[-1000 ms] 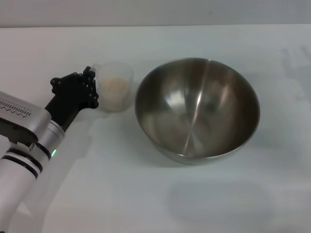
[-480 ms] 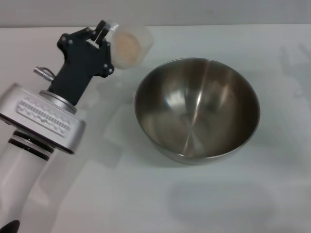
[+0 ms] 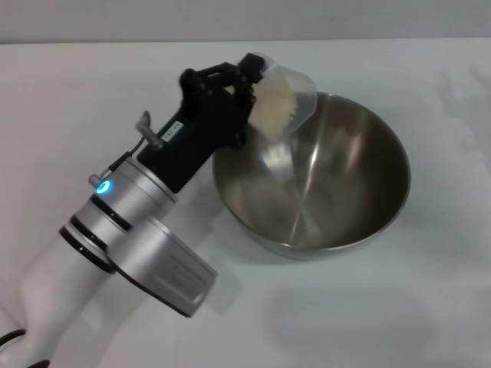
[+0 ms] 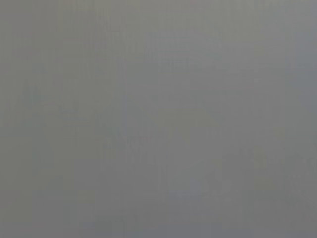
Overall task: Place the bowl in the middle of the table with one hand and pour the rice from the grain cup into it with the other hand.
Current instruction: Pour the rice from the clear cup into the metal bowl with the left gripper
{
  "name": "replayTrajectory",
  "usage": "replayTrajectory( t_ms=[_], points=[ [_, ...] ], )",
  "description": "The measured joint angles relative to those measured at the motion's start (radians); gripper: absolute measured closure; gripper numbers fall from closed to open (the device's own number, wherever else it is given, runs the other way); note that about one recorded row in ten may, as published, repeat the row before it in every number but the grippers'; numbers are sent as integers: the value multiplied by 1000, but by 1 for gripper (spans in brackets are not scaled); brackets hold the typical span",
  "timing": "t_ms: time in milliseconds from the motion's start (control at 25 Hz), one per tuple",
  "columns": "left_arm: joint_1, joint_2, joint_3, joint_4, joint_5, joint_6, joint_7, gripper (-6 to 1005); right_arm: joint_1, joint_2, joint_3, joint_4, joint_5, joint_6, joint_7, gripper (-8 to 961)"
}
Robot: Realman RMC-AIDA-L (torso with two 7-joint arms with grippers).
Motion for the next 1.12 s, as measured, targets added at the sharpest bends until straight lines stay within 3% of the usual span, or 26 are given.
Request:
replayTrajectory(
  t_ms=[360,1120],
  points=[
    [-13,0,-5,-26,56,-40,424,968,11,-6,0,2,-1,0,0,405],
    [-17,0,0,-41,56,-44,847,951,21,-15,0,7,-1,0,0,406]
  ],
)
